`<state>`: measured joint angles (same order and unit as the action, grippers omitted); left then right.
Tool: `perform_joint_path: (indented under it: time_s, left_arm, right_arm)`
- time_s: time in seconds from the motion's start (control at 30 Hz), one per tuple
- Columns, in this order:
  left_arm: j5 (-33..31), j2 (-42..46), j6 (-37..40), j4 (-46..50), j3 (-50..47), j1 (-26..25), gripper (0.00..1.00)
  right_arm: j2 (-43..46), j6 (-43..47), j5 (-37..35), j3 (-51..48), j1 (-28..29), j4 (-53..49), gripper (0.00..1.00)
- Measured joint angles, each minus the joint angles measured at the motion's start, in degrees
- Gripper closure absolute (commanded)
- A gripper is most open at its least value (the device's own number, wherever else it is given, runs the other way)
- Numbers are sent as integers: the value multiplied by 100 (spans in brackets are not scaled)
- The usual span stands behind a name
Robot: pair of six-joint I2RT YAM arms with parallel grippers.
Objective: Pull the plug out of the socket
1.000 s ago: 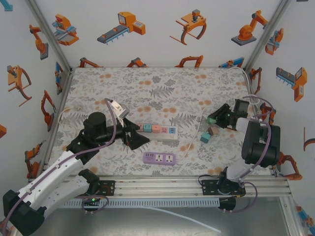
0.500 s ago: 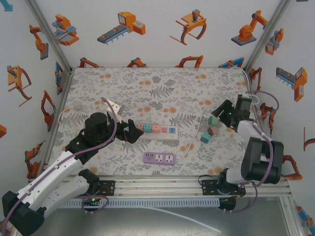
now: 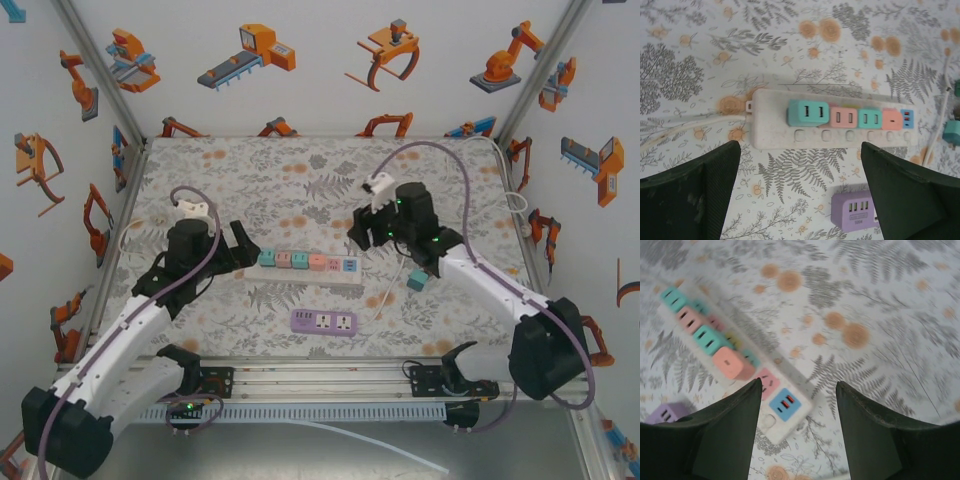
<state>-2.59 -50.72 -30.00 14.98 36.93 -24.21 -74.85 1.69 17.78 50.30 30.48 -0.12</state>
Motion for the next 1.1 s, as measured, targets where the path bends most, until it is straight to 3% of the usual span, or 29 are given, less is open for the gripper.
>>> perform_joint_path:
  time_s: [0.17,0.4,0.57,0.73,0.93,1.1]
  left_arm:
    - [120,-522,-284,46,0,459,4]
    - [446,-1010,-459,-17,-4,907,14]
    - [581,-1237,-479,-162,-31,968,22]
    - [673,-1467,-483,-227,-96,968,33]
    - [688,-1836,-479,-264,-96,938,48]
    - [688,-2142,-479,-356,-96,763,54]
  right_arm:
    - [-699,1322,511,153,824,-26,43]
    - [-1478,2350,894,391,1075,-2,43]
    - [-2048,2583,1084,706,1088,-26,48]
    - [-2380,2693,1300,844,1150,-9,61]
    - [-2516,2817,1429,931,1152,-22,74]
    - [-2522,2892,1460,933,1152,-33,78]
